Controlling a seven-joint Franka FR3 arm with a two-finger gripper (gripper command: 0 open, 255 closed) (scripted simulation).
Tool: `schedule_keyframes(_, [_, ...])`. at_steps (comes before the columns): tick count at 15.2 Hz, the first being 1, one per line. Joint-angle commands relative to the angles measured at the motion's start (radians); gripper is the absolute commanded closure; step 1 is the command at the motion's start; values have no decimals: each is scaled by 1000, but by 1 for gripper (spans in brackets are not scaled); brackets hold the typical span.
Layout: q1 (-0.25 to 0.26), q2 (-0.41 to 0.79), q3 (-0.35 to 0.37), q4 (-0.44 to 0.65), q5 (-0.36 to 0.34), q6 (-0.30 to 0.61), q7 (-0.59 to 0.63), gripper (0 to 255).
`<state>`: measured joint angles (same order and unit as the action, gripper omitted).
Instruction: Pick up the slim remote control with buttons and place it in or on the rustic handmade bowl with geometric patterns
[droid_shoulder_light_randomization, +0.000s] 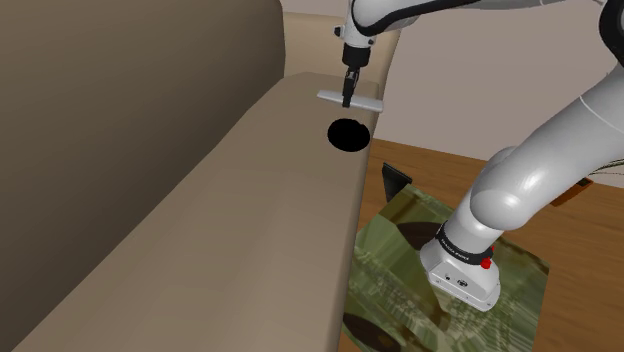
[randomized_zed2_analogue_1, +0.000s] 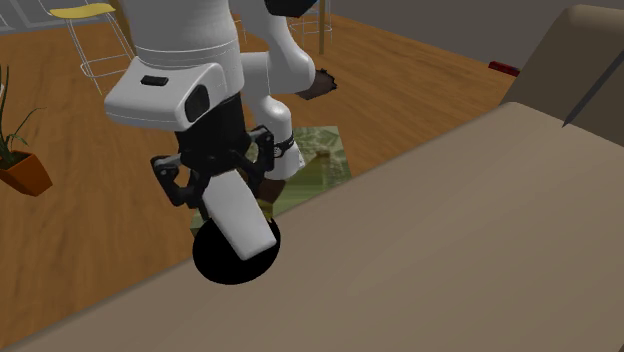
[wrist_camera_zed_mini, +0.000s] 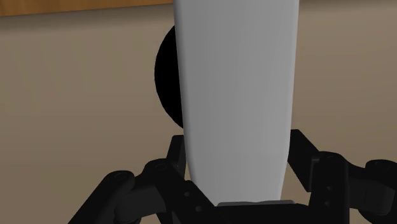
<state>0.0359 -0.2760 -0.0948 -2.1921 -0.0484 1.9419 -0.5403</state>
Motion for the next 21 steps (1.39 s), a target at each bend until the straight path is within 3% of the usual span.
schedule_keyframes(1, [-1,5,-2,-23,-1,29,-2,255])
schedule_keyframes(7, [-2,28,-4,-93,-1,122,-1,255])
schedule_keyframes(15, [-2,28,-4,-93,-1,122,-1,255])
schedule_keyframes(16, [-2,28,-4,-93,-1,122,-1,0])
schedule_keyframes(21, [-2,28,-4,-93,-1,122,-1,0])
